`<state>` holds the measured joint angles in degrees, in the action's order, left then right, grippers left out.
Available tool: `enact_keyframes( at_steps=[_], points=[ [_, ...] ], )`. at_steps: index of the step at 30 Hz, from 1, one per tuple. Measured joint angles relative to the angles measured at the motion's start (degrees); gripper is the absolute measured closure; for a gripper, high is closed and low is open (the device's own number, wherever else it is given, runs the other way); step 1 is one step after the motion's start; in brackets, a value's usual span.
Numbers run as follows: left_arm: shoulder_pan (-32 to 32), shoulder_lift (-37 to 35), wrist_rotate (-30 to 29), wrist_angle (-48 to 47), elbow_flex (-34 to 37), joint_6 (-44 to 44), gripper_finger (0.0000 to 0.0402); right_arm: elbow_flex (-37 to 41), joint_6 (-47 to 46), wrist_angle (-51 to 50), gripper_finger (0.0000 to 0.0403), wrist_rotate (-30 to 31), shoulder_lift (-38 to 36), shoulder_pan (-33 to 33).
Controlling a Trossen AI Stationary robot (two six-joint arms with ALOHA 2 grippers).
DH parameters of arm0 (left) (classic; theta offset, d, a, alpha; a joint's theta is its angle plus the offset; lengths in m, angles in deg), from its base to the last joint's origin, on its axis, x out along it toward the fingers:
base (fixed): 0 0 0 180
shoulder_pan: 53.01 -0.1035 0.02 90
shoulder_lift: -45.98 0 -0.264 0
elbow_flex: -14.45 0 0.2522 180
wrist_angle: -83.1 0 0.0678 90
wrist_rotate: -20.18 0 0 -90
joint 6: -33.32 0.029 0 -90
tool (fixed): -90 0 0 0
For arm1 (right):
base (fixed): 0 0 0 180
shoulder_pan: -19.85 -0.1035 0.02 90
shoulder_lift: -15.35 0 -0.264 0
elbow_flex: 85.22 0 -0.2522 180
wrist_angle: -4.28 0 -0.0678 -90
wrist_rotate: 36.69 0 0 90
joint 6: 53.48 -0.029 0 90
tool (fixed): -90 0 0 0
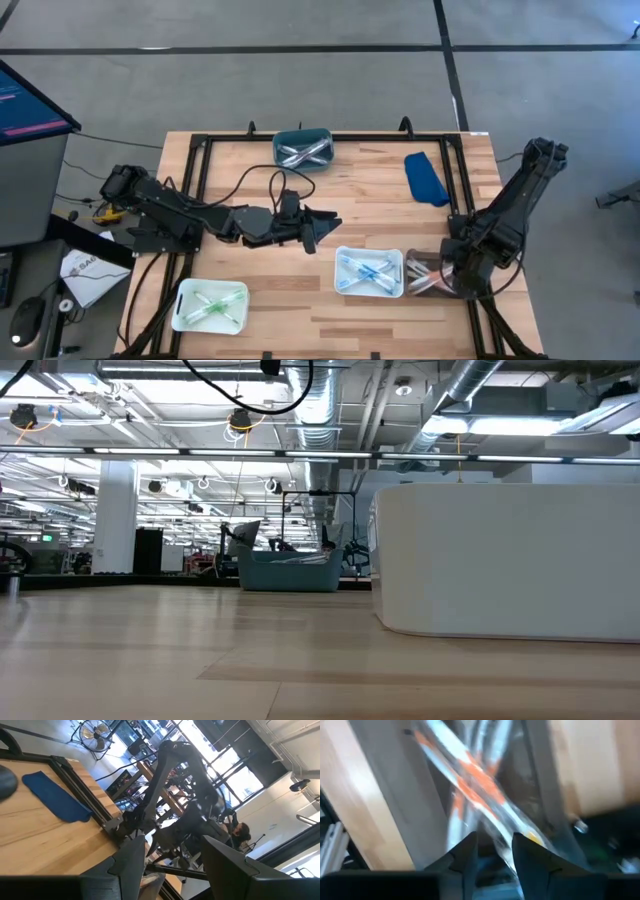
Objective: Pick & Place Toothbrushes
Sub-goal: Put the orange toothbrush into the black bin
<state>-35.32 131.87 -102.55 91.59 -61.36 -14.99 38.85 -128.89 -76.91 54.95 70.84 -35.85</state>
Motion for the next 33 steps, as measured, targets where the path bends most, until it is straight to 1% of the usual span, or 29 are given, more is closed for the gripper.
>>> enact_keyframes(
  at_steps=[3,5,8,11,13,23,33],
  points=[
    [0.0,0.0,0.0,-0.21,0.0,0.0,0.0215,-2.7,-2.08,-6.36,0.0285,-0.4,-0.02,0.0],
    [0.0,0.0,0.0,-0.21,0.0,0.0,0.0215,-3.69,-2.95,-9.46,0.0296,-0.52,-0.02,-0.12],
    [0.0,0.0,0.0,-0.23,0.0,0.0,0.0215,-3.31,-3.26,-10.23,0.0329,-1.39,-0.04,-0.11],
    [0.0,0.0,0.0,-0.21,0.0,0.0,0.0215,-1.83,-2.85,-9.51,0.038,-3.38,-0.02,-0.12],
    [0.0,0.0,0.0,-0.24,0.0,0.0,0.0215,-0.95,-2.86,-9.42,0.0395,-4.09,0.02,-0.27],
    [-0.13,0.0,0.01,-0.34,0.0,0.02,0.0215,0.08,-3.15,-7.04,0.0401,-4.87,0.02,-0.52],
    [-0.13,0.0,0.0,-0.41,0.0,0.37,0.0215,0.08,-2.85,-6.77,0.0402,-6.52,0.02,-0.52]
  ],
)
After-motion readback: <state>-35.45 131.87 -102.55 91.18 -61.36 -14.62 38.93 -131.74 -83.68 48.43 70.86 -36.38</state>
